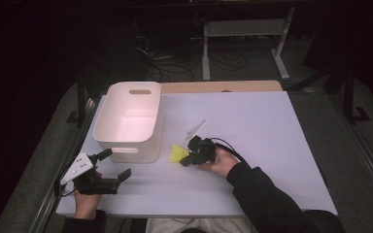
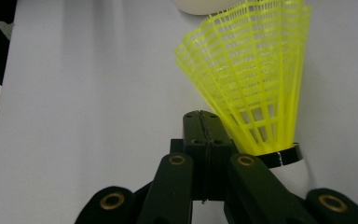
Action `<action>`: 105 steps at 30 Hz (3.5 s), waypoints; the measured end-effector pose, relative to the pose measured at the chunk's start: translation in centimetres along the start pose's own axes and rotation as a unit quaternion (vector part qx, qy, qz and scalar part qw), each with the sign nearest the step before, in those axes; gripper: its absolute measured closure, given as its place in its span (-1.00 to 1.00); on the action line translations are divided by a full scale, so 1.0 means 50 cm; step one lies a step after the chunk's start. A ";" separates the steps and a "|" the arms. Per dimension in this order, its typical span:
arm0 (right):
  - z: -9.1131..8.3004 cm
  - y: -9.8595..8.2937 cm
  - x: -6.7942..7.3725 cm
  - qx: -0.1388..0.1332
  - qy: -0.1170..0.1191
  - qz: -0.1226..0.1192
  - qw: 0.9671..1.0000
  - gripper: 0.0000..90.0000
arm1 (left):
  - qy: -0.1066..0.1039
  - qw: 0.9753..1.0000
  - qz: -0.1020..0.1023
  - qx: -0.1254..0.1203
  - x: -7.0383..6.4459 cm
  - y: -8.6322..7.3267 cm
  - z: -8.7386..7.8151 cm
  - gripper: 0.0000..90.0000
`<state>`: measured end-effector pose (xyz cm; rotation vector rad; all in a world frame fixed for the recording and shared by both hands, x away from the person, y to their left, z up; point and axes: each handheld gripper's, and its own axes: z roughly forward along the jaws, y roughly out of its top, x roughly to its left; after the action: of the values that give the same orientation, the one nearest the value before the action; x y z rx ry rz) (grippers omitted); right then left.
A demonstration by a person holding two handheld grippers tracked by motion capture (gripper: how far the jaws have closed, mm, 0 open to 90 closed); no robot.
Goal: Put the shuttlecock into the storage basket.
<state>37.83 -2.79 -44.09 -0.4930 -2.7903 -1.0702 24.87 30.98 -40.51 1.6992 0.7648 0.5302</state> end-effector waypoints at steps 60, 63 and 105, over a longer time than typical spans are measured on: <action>-0.053 0.005 -0.035 -0.044 -0.029 0.033 0.998 0.97 | -0.002 1.000 -0.002 -0.001 0.001 0.000 -0.002 -1.00; -0.066 0.005 -0.036 -0.043 -0.032 0.033 0.998 0.96 | -0.002 1.000 -0.002 -0.001 0.001 0.000 -0.001 -1.00; -0.137 0.050 -0.061 -0.009 -0.073 0.045 0.996 -0.87 | -0.003 1.000 -0.004 -0.002 0.001 0.000 -0.002 -1.00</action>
<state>41.47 -6.42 -38.07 -0.7193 -2.8529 -1.0841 24.84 31.11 -40.51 1.6931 0.7653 0.5214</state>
